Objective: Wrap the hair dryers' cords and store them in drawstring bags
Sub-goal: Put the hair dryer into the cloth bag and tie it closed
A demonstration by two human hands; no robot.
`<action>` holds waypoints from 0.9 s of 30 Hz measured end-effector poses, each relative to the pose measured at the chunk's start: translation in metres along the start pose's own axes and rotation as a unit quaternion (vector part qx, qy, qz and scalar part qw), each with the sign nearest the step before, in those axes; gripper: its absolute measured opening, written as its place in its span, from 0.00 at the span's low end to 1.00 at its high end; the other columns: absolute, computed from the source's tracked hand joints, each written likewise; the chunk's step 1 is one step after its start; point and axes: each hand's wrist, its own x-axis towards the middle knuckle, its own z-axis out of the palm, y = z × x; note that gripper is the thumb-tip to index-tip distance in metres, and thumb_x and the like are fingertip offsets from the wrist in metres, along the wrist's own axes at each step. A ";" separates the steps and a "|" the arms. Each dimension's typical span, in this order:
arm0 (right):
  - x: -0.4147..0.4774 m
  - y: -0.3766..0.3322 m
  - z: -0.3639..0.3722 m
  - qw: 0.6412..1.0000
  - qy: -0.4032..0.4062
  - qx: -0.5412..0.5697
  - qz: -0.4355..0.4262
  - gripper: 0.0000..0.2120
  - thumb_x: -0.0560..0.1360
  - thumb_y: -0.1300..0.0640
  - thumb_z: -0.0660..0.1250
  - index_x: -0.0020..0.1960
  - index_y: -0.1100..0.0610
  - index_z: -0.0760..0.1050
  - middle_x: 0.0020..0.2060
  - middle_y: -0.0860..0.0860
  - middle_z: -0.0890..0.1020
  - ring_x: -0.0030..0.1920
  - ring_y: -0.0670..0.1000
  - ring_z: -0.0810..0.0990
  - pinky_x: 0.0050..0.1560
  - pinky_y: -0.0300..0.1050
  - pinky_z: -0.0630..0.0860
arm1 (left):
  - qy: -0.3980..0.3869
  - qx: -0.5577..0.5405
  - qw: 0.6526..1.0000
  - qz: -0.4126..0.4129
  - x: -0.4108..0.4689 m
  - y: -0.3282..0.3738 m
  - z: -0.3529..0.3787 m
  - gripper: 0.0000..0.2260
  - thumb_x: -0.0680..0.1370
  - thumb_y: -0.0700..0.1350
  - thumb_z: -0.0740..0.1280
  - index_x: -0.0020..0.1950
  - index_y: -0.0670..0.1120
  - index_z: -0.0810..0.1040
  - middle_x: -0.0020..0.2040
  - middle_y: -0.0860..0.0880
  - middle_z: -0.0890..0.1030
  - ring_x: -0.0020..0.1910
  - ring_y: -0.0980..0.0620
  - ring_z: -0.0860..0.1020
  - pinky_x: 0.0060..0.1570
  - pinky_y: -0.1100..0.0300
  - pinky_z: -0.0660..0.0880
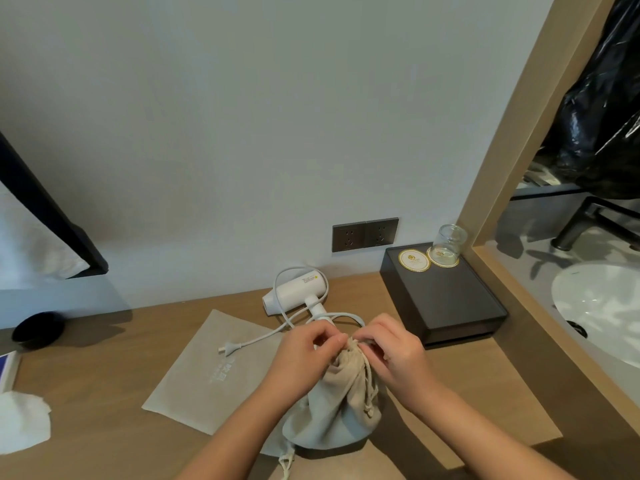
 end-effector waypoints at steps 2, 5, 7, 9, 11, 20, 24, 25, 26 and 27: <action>-0.001 0.000 0.002 0.999 0.022 0.015 -0.026 0.05 0.77 0.61 0.66 0.48 0.60 0.80 0.43 0.51 0.78 0.42 0.47 0.78 0.41 0.42 0.76 | -0.022 -0.045 0.999 -0.012 0.005 -0.001 -0.003 0.05 0.74 0.41 0.71 0.42 0.50 0.83 0.36 0.50 0.82 0.37 0.57 0.78 0.42 0.59 0.76; -0.002 0.003 0.005 0.998 0.036 0.023 -0.037 0.04 0.76 0.63 0.69 0.48 0.62 0.81 0.43 0.53 0.79 0.43 0.49 0.79 0.41 0.46 0.77 | -0.072 -0.057 0.996 0.003 0.009 0.002 -0.006 0.06 0.74 0.40 0.71 0.47 0.50 0.85 0.42 0.52 0.84 0.42 0.58 0.80 0.45 0.66 0.75; -0.003 0.005 0.005 0.998 0.039 0.023 -0.044 0.04 0.75 0.63 0.70 0.48 0.63 0.81 0.43 0.53 0.79 0.43 0.50 0.79 0.40 0.47 0.78 | -0.090 -0.057 0.994 0.015 0.010 0.002 -0.008 0.07 0.74 0.40 0.71 0.48 0.50 0.85 0.44 0.53 0.84 0.46 0.57 0.81 0.47 0.65 0.76; -0.004 0.006 0.005 0.997 0.044 0.021 -0.053 0.04 0.75 0.62 0.70 0.47 0.63 0.80 0.43 0.54 0.79 0.43 0.50 0.78 0.40 0.47 0.78 | -0.095 -0.057 0.993 0.028 0.011 0.000 -0.009 0.06 0.74 0.40 0.71 0.48 0.49 0.85 0.45 0.52 0.84 0.47 0.55 0.81 0.49 0.62 0.77; -0.004 0.006 0.005 0.997 0.052 0.022 -0.055 0.04 0.75 0.61 0.70 0.46 0.63 0.80 0.42 0.53 0.78 0.42 0.50 0.78 0.39 0.46 0.77 | -0.082 -0.039 0.995 0.049 0.010 -0.003 -0.008 0.05 0.74 0.40 0.72 0.46 0.49 0.85 0.44 0.52 0.84 0.46 0.54 0.81 0.48 0.61 0.77; -0.006 0.006 0.002 0.996 0.066 0.042 -0.049 0.02 0.75 0.62 0.70 0.48 0.59 0.79 0.39 0.52 0.80 0.39 0.49 0.79 0.38 0.47 0.78 | -0.061 0.154 0.965 0.204 0.006 0.001 -0.009 0.02 0.76 0.47 0.66 0.45 0.50 0.78 0.44 0.55 0.76 0.42 0.56 0.77 0.38 0.67 0.72; -0.012 0.007 0.002 0.997 0.061 0.046 -0.028 0.05 0.76 0.61 0.69 0.44 0.62 0.82 0.38 0.51 0.81 0.40 0.47 0.80 0.39 0.44 0.78 | 0.006 0.318 0.899 0.301 0.012 -0.002 -0.022 0.04 0.74 0.47 0.61 0.44 0.48 0.74 0.44 0.53 0.73 0.32 0.53 0.76 0.28 0.60 0.74; -0.014 0.007 0.001 0.997 0.059 0.052 -0.014 0.06 0.76 0.61 0.69 0.43 0.62 0.81 0.38 0.50 0.81 0.40 0.46 0.80 0.39 0.44 0.78 | 0.006 0.301 0.909 0.288 0.014 0.000 -0.024 0.05 0.75 0.48 0.60 0.44 0.48 0.73 0.44 0.53 0.73 0.33 0.53 0.76 0.29 0.57 0.75; -0.015 0.006 0.001 0.996 0.061 0.059 0.004 0.06 0.76 0.60 0.68 0.43 0.61 0.81 0.38 0.49 0.80 0.40 0.45 0.79 0.39 0.44 0.77 | -0.002 0.275 0.922 0.273 0.015 0.002 -0.025 0.04 0.75 0.48 0.60 0.45 0.49 0.72 0.44 0.53 0.73 0.35 0.53 0.76 0.32 0.55 0.76; -0.015 0.005 0.001 0.995 0.068 0.066 0.021 0.06 0.76 0.60 0.68 0.42 0.60 0.81 0.38 0.48 0.80 0.40 0.44 0.79 0.39 0.42 0.77 | -0.015 0.252 0.932 0.261 0.016 0.004 -0.023 0.04 0.75 0.49 0.59 0.45 0.50 0.71 0.44 0.54 0.73 0.37 0.53 0.76 0.35 0.54 0.76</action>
